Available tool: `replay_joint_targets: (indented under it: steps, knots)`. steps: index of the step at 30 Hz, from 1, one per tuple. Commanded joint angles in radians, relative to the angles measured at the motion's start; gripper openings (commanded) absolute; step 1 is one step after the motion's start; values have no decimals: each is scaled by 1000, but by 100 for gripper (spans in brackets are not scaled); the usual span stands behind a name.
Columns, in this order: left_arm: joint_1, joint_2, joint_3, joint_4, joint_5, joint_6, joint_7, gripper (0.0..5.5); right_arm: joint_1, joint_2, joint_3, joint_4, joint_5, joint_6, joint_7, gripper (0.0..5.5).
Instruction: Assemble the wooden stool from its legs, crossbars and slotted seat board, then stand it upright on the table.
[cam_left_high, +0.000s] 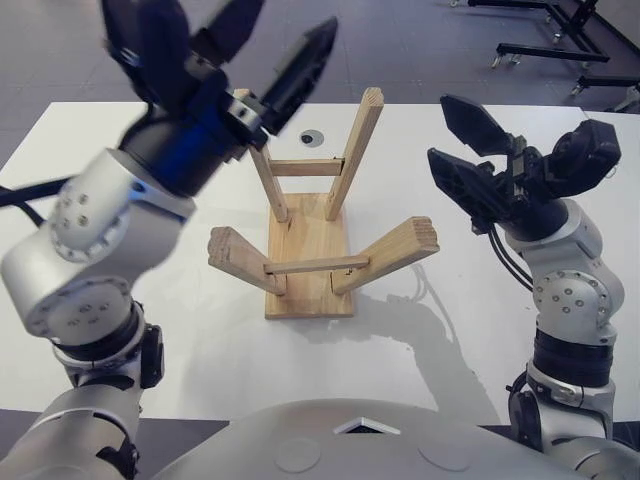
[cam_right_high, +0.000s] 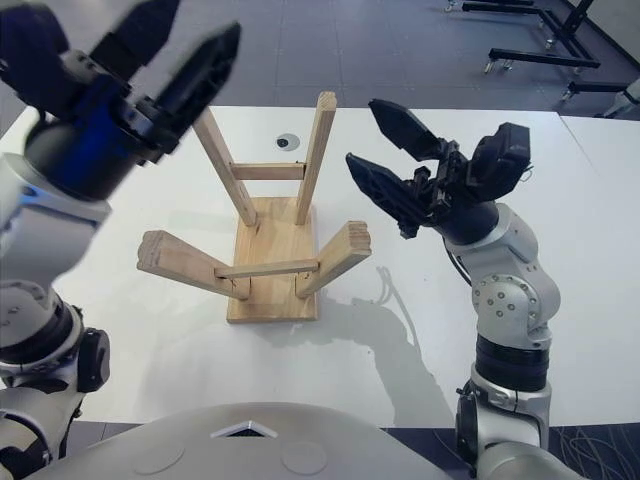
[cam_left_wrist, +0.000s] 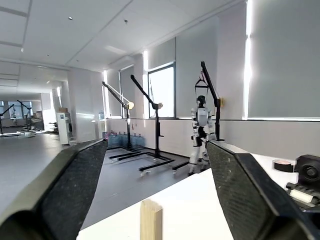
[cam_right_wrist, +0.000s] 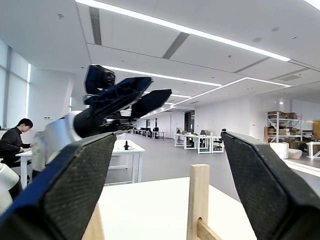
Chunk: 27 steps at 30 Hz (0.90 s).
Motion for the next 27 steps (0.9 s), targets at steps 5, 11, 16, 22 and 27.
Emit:
replay_joint_targets:
  steps: [5, 11, 16, 22, 27]
  knots:
    - [59, 43, -92, -130, 61, 140, 211, 360, -111, -22, -2, 86, 3, 39, 0, 390]
    - [95, 18, 87, -128, -19, -46, 178, 360, -70, -7, -41, 61, 17, 26, -10, 390]
    - [375, 52, 405, -55, -407, -260, -2, 360, -60, -32, -69, 79, 38, 46, 16, 390]
    - [926, 103, 718, 78, -604, -216, -551, 360, -37, -145, -115, 235, -1, 60, 170, 390]
    - [1312, 110, 649, 63, -386, -148, -998, 360, 175, -262, -97, 218, -59, 80, 389, 390]
